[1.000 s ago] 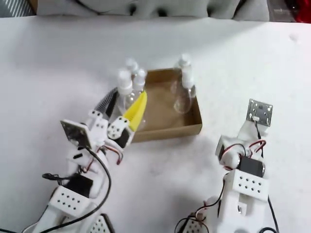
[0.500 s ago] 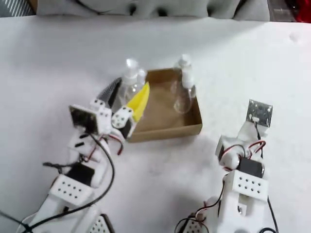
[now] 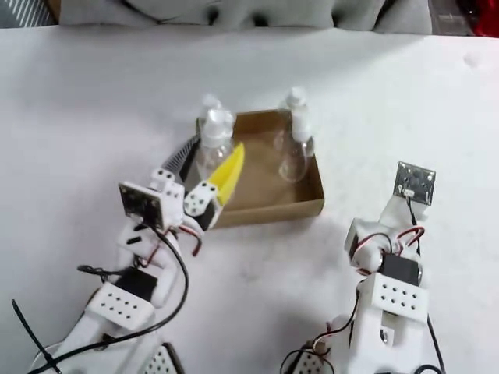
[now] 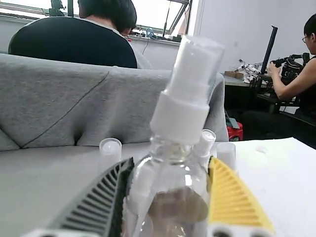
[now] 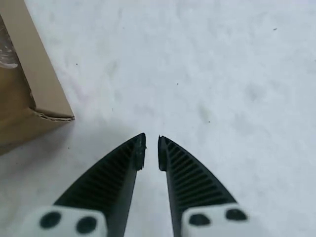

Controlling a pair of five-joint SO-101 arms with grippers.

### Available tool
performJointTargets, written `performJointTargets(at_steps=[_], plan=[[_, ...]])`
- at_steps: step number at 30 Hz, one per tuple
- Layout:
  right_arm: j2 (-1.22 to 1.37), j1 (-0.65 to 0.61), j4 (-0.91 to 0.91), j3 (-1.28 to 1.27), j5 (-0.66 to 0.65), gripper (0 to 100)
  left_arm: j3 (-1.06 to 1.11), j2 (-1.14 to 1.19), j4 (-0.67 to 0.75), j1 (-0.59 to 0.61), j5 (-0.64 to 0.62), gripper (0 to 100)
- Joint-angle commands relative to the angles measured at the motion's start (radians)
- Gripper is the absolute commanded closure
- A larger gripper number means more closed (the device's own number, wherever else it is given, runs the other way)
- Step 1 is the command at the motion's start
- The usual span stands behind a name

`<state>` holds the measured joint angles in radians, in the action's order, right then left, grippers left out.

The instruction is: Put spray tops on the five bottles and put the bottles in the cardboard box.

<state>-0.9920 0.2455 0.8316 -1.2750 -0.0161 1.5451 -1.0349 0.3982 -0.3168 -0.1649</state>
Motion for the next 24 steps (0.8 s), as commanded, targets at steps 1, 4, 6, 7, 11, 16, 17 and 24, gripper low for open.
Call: performJointTargets(at_steps=[1, 4, 6, 7, 11, 16, 17, 24], plan=[[-0.01, -0.005, -0.016, 0.008, -0.003, 98.1, -0.006, 0.007, 0.034, 0.01, 0.011, 98], [-0.01, -0.005, -0.016, 0.006, -0.003, 98.1, -0.006, 0.007, 0.034, 0.008, 0.011, 98], [-0.01, -0.005, -0.016, 0.006, -0.003, 98.1, -0.009, 0.015, 0.035, 0.007, 0.011, 98], [-0.01, -0.005, -0.016, 0.006, -0.003, 98.1, -0.014, 0.031, 0.038, 0.008, 0.011, 98], [-0.01, -0.005, -0.016, 0.006, -0.003, 98.1, -0.038, 0.168, 0.112, 0.008, 0.011, 98], [-0.01, -0.005, -0.016, 0.006, -0.003, 98.1, -0.04, 0.367, 0.325, 0.002, 0.011, 98], [-0.01, -0.005, -0.016, 0.006, -0.003, 98.1, -0.04, 0.4, 0.351, 0.002, 0.011, 98], [-0.01, -0.005, -0.016, 0.006, -0.008, 98.1, -0.041, 0.562, 0.503, 0.01, 0.011, 98]])
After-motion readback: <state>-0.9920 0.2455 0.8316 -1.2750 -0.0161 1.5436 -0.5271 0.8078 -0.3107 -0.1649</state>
